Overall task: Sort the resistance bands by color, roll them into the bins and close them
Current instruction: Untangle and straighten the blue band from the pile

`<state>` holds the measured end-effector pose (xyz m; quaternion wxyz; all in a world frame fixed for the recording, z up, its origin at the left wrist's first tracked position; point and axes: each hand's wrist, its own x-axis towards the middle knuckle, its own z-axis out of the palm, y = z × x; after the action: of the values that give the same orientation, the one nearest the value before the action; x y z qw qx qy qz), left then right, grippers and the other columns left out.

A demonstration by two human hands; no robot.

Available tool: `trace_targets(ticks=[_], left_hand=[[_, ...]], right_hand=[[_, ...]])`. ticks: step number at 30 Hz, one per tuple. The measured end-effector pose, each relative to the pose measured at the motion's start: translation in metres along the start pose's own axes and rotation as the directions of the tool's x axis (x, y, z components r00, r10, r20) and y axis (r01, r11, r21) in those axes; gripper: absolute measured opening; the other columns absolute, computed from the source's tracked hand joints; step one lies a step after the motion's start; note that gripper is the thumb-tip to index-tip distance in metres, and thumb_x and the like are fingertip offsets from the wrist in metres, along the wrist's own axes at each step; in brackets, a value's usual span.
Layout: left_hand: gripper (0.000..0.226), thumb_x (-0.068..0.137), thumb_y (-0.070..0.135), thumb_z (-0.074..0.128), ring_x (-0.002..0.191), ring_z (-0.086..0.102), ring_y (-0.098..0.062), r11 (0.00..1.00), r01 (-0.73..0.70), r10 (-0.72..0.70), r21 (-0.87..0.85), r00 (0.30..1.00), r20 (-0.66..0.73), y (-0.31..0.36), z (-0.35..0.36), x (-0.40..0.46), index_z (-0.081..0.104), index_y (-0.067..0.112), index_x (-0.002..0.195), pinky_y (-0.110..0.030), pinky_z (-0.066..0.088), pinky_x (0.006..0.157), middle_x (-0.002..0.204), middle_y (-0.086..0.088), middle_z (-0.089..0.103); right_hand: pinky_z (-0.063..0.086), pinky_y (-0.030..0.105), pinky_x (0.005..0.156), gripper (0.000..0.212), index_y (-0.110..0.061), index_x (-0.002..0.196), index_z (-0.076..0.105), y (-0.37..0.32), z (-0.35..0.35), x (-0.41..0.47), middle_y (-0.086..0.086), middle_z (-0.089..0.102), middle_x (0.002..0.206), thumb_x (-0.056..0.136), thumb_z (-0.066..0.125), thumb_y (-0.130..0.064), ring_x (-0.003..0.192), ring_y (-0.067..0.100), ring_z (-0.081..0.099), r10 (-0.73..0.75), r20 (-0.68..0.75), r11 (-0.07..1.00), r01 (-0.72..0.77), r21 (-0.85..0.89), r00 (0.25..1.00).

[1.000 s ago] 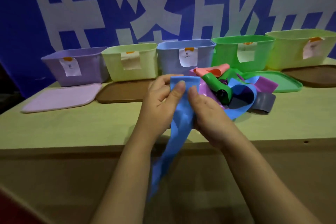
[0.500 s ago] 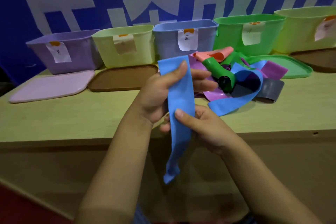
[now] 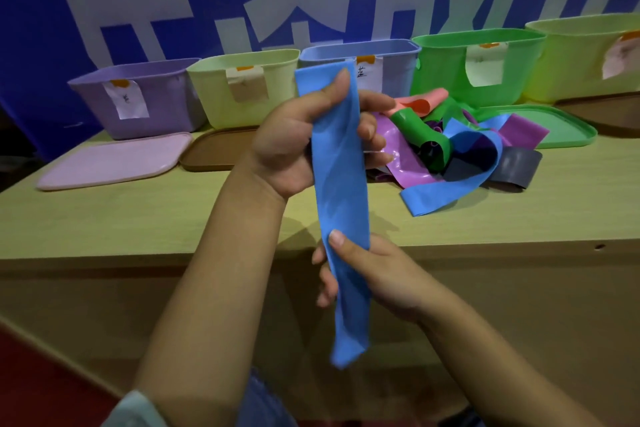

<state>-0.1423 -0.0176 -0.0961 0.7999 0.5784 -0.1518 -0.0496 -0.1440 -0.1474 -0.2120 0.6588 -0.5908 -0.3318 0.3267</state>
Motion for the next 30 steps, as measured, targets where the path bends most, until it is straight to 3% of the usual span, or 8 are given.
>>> trace_targets(ticks=[5,12,16,20,23,25,28,30], left_hand=[[0.051,0.102,0.029,0.029,0.059,0.066,-0.016,0.998,-0.041,0.034,-0.043,0.988,-0.152,0.008,0.002,-0.005,0.068,0.001,0.085,-0.026,0.055,0.057,0.06,-0.002,0.063],[0.034,0.103,0.025,0.032,0.058,0.062,-0.008,0.992,-0.126,0.13,0.029,0.971,-0.199,0.018,-0.003,-0.012,0.059,0.004,0.103,-0.021,0.052,0.057,0.064,0.003,0.062],[0.025,0.102,0.02,0.037,0.053,0.058,-0.007,0.992,-0.105,0.121,0.073,0.954,-0.275,0.013,-0.01,-0.01,0.059,0.008,0.103,-0.021,0.05,0.052,0.063,0.003,0.062],[0.025,0.102,0.019,0.038,0.045,0.049,-0.003,0.992,-0.122,0.123,0.025,0.931,-0.344,0.009,-0.01,-0.003,0.059,0.009,0.094,-0.017,0.044,0.046,0.06,0.005,0.057],[0.025,0.102,0.02,0.037,0.044,0.047,-0.003,0.987,-0.154,0.133,-0.032,0.924,-0.359,0.005,-0.014,-0.001,0.058,0.009,0.095,-0.016,0.042,0.044,0.061,0.004,0.056],[0.026,0.103,0.022,0.036,0.045,0.048,-0.004,0.987,-0.155,0.13,-0.045,0.93,-0.344,0.0,-0.015,-0.002,0.058,0.01,0.096,-0.017,0.043,0.046,0.061,0.003,0.057],[0.033,0.102,0.032,0.034,0.049,0.052,-0.007,0.992,-0.116,0.094,-0.052,0.946,-0.311,-0.006,-0.018,-0.007,0.059,0.01,0.096,-0.02,0.047,0.049,0.062,0.002,0.057],[0.042,0.1,0.042,0.033,0.05,0.054,-0.008,0.992,-0.087,0.058,-0.088,0.954,-0.293,-0.012,-0.017,-0.01,0.06,0.01,0.096,-0.021,0.048,0.05,0.063,0.001,0.058]], right_hand=[[0.034,0.018,0.044,0.036,-0.008,0.072,0.051,0.015,0.018,0.004,-0.004,0.038,0.046,0.085,0.043,-0.041,0.038,0.009,0.037,-0.056,-0.139,0.993,0.069,0.091,0.989],[0.053,0.025,0.071,0.031,-0.009,0.082,0.061,0.032,0.01,-0.001,0.004,0.07,0.07,0.089,0.045,-0.035,0.071,0.017,0.067,-0.013,-0.02,0.998,0.014,0.057,1.0],[0.05,0.023,0.051,0.037,-0.007,0.077,0.056,0.055,0.014,-0.005,0.004,0.062,0.054,0.086,0.047,-0.041,0.047,0.014,0.061,0.094,-0.077,0.995,-0.092,0.022,0.993],[0.043,0.019,0.041,0.04,-0.007,0.079,0.05,0.061,0.016,-0.005,0.001,0.058,0.047,0.083,0.044,-0.046,0.035,0.011,0.052,0.058,-0.176,0.993,-0.074,-0.09,0.983],[0.052,0.023,0.054,0.042,-0.002,0.085,0.055,0.057,0.015,-0.005,0.004,0.067,0.062,0.085,0.044,-0.043,0.051,0.013,0.064,0.06,-0.178,0.995,-0.073,-0.067,0.982],[0.053,0.023,0.072,0.051,-0.003,0.093,0.062,0.051,0.008,-0.01,0.002,0.071,0.083,0.091,0.046,-0.051,0.076,0.01,0.068,0.028,-0.216,0.977,-0.072,-0.202,0.976],[0.048,0.025,0.084,0.049,-0.022,0.102,0.065,0.025,-0.01,-0.027,-0.014,0.069,0.096,0.083,0.05,-0.064,0.092,0.0,0.063,-0.107,-0.262,0.913,-0.01,-0.408,0.959],[0.048,0.016,0.087,0.032,-0.035,0.105,0.062,-0.008,-0.025,-0.039,-0.02,0.07,0.102,0.078,0.054,-0.05,0.097,-0.005,0.063,-0.213,-0.29,0.894,0.066,-0.444,0.933]])
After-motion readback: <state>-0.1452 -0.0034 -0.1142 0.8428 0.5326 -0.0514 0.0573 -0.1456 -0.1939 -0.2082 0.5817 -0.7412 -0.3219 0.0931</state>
